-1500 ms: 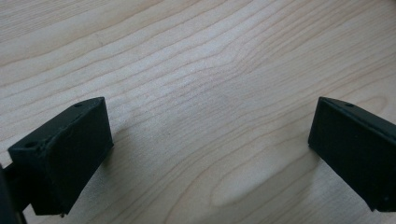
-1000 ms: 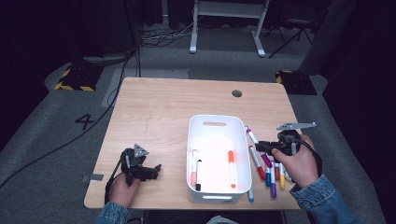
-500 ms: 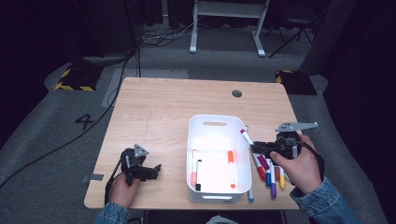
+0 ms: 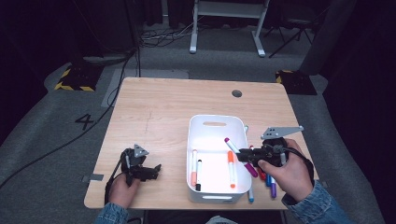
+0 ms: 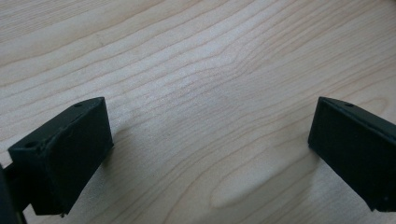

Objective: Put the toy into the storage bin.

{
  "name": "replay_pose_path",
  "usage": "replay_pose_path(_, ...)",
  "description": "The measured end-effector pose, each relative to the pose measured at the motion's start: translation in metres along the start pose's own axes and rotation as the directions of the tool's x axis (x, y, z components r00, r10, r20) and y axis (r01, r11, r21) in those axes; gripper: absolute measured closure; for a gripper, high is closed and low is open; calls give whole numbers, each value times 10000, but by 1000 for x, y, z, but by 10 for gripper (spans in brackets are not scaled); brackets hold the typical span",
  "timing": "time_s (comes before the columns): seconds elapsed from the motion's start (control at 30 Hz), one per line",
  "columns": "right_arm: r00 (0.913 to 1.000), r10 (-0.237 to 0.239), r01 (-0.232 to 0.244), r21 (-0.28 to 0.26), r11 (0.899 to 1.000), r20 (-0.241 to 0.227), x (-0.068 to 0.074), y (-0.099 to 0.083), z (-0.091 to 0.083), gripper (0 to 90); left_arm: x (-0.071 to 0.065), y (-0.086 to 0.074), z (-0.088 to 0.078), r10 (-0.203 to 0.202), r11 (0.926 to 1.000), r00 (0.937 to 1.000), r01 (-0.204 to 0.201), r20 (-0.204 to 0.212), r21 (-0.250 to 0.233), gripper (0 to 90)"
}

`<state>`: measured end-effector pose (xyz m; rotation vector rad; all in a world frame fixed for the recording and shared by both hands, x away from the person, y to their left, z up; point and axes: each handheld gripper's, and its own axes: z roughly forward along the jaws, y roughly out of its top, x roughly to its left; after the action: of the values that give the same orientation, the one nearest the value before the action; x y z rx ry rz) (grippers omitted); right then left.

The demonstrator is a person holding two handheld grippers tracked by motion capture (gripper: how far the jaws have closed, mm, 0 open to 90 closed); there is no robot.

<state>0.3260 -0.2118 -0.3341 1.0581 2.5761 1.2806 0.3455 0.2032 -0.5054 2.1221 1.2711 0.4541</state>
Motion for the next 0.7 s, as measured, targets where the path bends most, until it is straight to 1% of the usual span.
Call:
replay_pose_path(0.13, 9997, -138, 138, 16, 9999, -202, 6, 1, 3, 769, 0, 0, 0, 1, 10000, 10000, -1, 1, -1, 0)
replay_pose_path(0.17, 9992, -226, 227, 16, 9997, -340, 11, 3, 5, 769, 0, 0, 0, 2, 10000, 10000, -2, 10, 13, 0)
replay_pose_path(0.23, 9986, -279, 282, 48, 9996, -440, 15, 4, 6, 769, 0, 0, 0, 0, 10000, 10000, 0, 0, 0, 0)
replay_pose_path(0.33, 9976, -393, 396, 46, 9992, -566, 19, 5, 8, 769, 0, 0, 0, -2, 10000, 10000, 2, 4, -1, 0)
replay_pose_path(0.37, 9971, -427, 438, 157, 9989, -632, 22, 5, 9, 769, 0, 0, 0, -1, 10000, 10000, 1, 6, 2, 0)
replay_pose_path(0.43, 9963, -514, 524, 125, 9985, -685, 23, 5, 11, 769, 0, 0, 0, 0, 10000, 10000, 0, 0, -3, 0)
replay_pose_path(0.5, 9957, -570, 588, 231, 9980, -733, 24, 4, 13, 769, 0, 0, 0, -2, 10000, 10000, 2, 3, -2, 0)
replay_pose_path(0.57, 9953, -566, 601, 438, 9972, -789, 26, 2, 17, 769, 0, 0, 0, -2, 10000, 10000, 2, 1, -2, 0)
replay_pose_path(0.67, 9952, -582, 629, 578, 9963, -789, 26, 0, 19, 769, 0, 0, 0, 4, 10000, 10000, -4, 20, 17, 0)
replay_pose_path(0.7, 9947, -645, 703, 720, 9949, -799, 26, -1, 20, 769, 0, 0, 0, -1, 10000, 10000, 1, 1, -1, 0)
